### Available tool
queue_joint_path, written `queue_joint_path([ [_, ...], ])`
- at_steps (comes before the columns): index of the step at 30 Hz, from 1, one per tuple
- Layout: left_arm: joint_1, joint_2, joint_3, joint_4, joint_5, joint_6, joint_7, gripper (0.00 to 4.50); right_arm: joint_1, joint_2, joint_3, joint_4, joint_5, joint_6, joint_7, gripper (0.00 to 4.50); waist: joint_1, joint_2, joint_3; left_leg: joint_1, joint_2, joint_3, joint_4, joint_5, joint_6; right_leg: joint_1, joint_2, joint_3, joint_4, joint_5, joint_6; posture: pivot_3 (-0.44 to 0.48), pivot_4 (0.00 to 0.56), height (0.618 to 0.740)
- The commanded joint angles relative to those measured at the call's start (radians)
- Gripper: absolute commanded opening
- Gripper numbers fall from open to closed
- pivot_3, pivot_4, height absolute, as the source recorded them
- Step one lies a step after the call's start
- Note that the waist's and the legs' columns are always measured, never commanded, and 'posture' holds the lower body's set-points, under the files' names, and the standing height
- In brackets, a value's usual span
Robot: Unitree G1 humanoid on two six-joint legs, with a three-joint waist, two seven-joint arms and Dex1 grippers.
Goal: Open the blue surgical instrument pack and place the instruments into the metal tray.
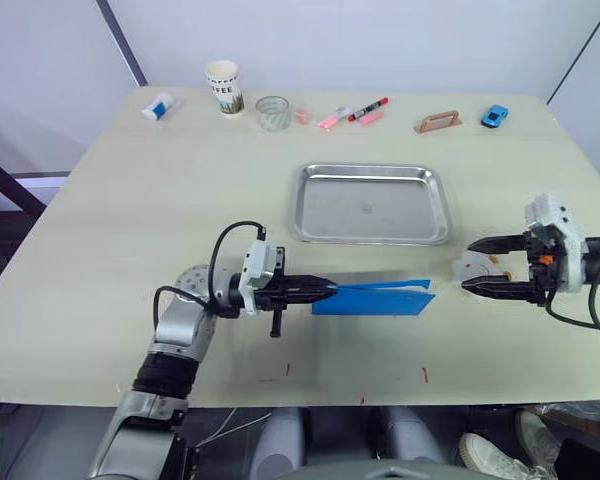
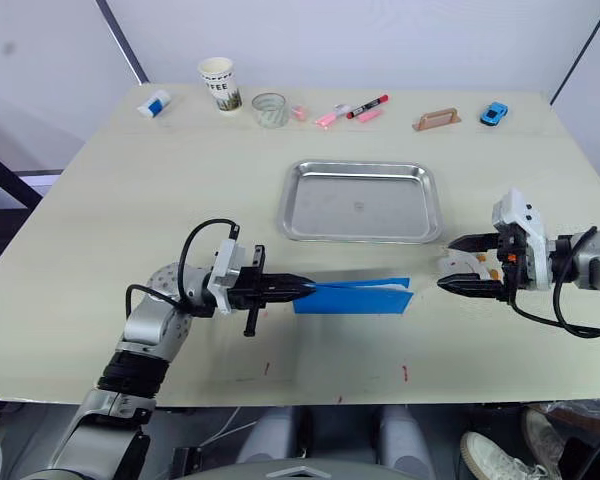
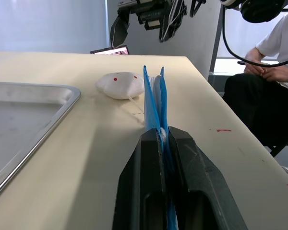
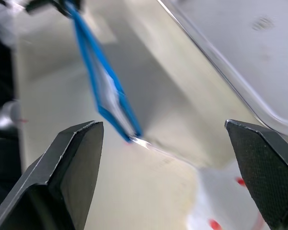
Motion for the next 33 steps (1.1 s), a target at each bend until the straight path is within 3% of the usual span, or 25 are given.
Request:
queue_joint_path([
  [1,-0.012,0.011,-0.006,-0.035,-0.003,0.007,0.001,0.0,-0.007,-0.01,0.01,0.042,-0.064,-0.056,-0.056,4.4,0.0,0.0,0.0,0.0,0.0,0.0,0.0,0.0,0.0,0.0,0.0,0.0,0.0,0.0,0.0,0.0,0.15,0.74],
  [12,-0.021,0.009,-0.016,-0.053,0.0,0.019,0.02,0.0,-0.075,0.01,0.133,0.235,-0.186,-0.119,-0.083,4.4,0.002,0.0,0.0,0.0,0.0,0.001,0.0,0.0,0.0,0.0,0.0,0.0,0.0,0.0,0.0,0.0,0.15,0.74],
  [15,-0.019,0.009,-0.019,-0.057,0.0,0.019,0.026,0.0,-0.088,0.022,0.163,0.287,-0.216,-0.14,-0.085,3.57,0.002,0.0,0.0,0.0,0.0,0.001,0.0,0.0,0.0,0.0,0.0,0.0,0.0,0.0,0.0,0.0,0.15,0.74],
  [22,-0.013,0.016,-0.023,-0.061,0.004,0.015,0.03,0.0,-0.085,0.021,0.152,0.272,-0.212,-0.152,-0.068,0.18,0.002,0.0,0.0,0.0,0.0,0.001,0.0,0.0,0.0,0.0,0.0,0.0,0.0,0.0,0.0,0.0,0.15,0.74],
  [26,-0.014,0.016,-0.027,-0.059,0.014,0.012,0.037,0.0,-0.066,-0.009,0.092,0.188,-0.155,-0.115,-0.049,0.08,0.002,0.001,0.0,0.0,0.0,0.001,0.0,0.0,0.0,0.0,0.0,0.0,0.0,0.0,0.0,0.0,0.15,0.74],
  [33,-0.014,0.011,-0.048,-0.082,0.029,0.024,0.062,0.0,-0.028,-0.041,-0.111,-0.048,0.11,0.104,-0.023,0.08,0.003,0.002,0.001,0.0,0.0,-0.001,0.0,0.0,0.0,0.0,0.0,0.0,0.0,0.0,0.0,0.0,0.15,0.74],
])
